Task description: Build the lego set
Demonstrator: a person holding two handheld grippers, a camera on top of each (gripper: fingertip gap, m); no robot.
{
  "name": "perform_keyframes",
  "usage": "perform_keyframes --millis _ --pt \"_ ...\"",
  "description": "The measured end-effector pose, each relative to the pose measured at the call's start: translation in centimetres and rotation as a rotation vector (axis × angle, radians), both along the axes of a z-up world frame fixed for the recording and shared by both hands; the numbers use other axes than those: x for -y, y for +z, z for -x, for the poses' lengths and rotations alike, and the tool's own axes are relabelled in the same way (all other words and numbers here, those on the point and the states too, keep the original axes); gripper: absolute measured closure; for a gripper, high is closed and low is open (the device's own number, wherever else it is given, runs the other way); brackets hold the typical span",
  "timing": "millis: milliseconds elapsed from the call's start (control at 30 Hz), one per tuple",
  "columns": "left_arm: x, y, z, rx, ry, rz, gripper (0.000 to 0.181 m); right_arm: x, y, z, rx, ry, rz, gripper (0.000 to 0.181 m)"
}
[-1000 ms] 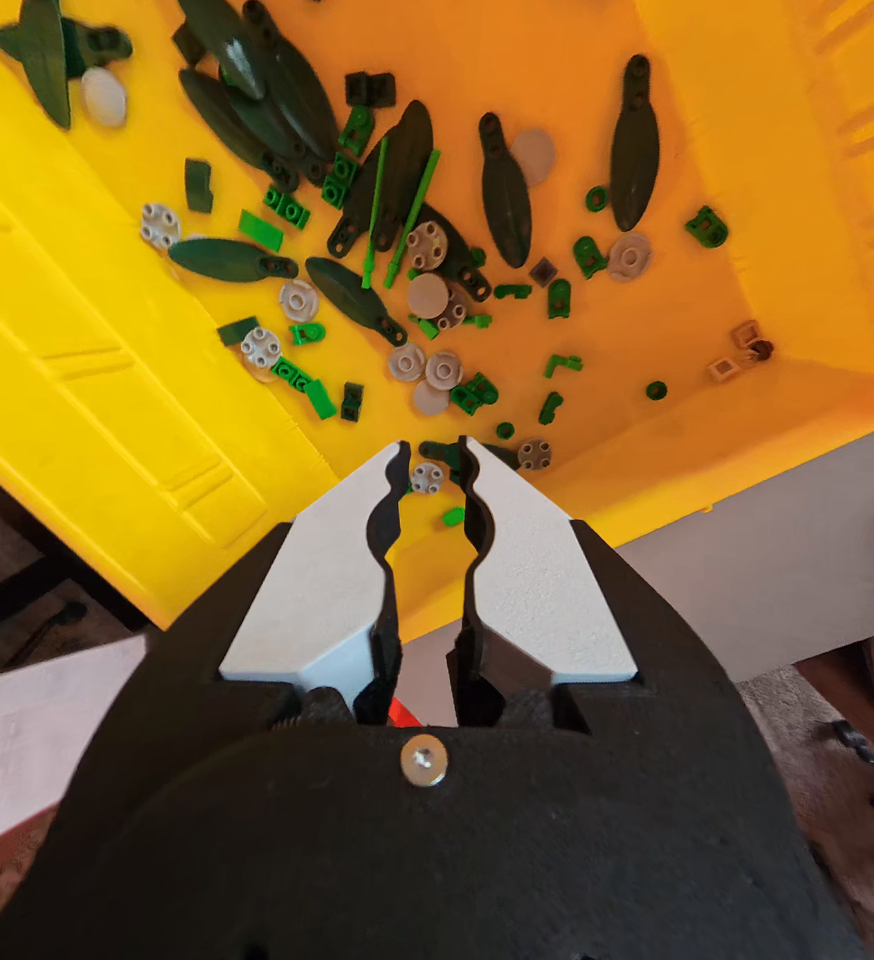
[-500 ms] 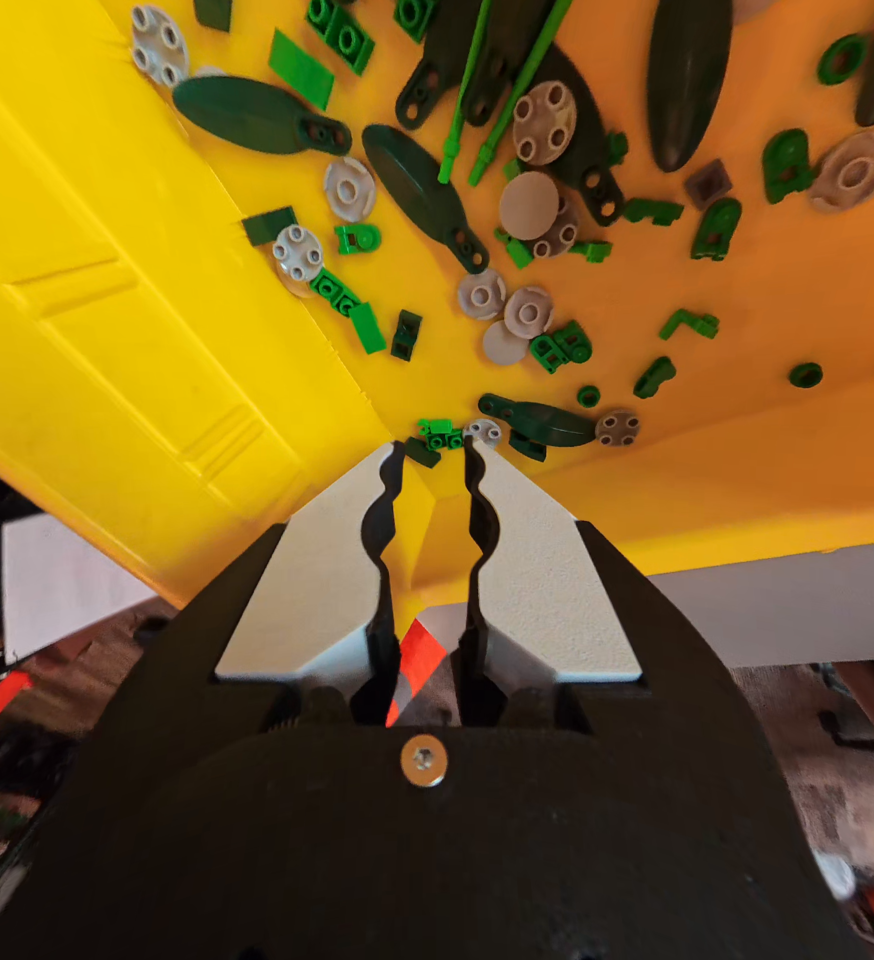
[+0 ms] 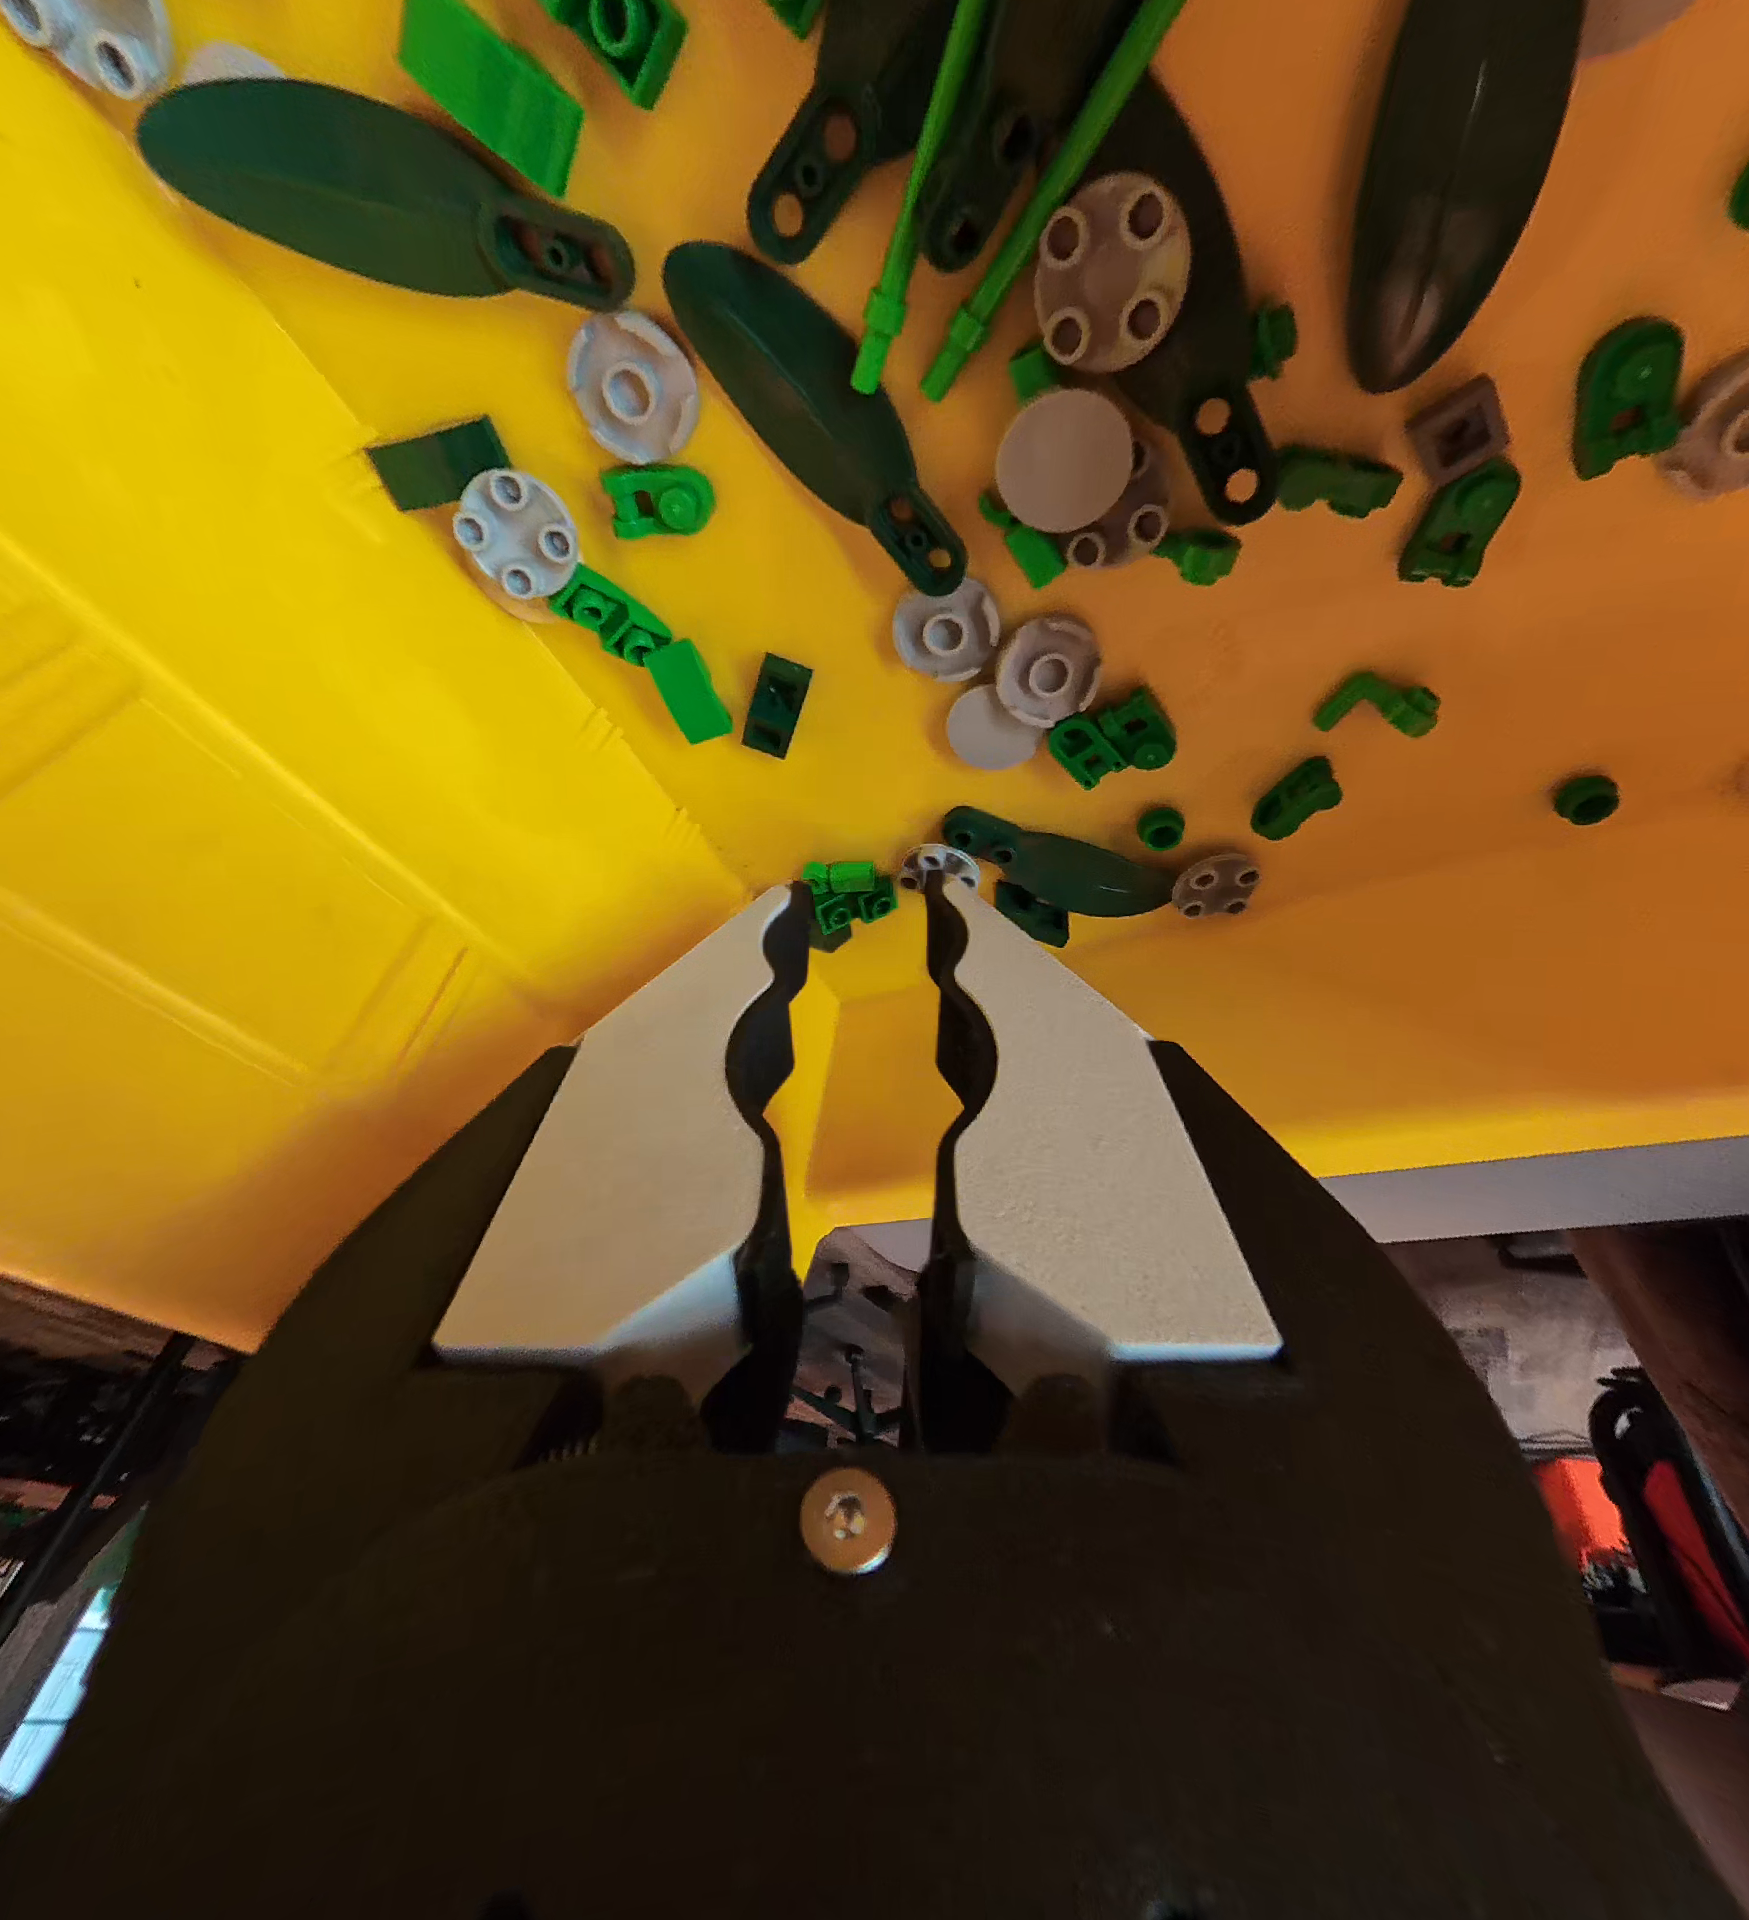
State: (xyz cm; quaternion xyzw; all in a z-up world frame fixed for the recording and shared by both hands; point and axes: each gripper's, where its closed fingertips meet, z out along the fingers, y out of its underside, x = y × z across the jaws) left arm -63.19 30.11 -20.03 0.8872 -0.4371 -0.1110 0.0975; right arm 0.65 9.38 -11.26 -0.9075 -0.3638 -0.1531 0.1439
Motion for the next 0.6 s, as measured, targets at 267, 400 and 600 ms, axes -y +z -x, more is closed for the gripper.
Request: perform_keyframes --millis 267,400,600 --pt "-0.38 -0.02 0.27 0.0 0.012 0.0 0.163 0.07 -0.09 0.02 0.0 0.003 0.006 0.178" --pt "-0.26 -0.08 0.24 0.02 0.024 0.02 0.164 0.1 -0.14 0.12 -0.002 0.004 0.01 0.178" --pt "-0.14 -0.14 0.09 0.049 0.022 0.044 0.167 0.15 -0.25 0.33 -0.002 0.011 0.016 0.178"
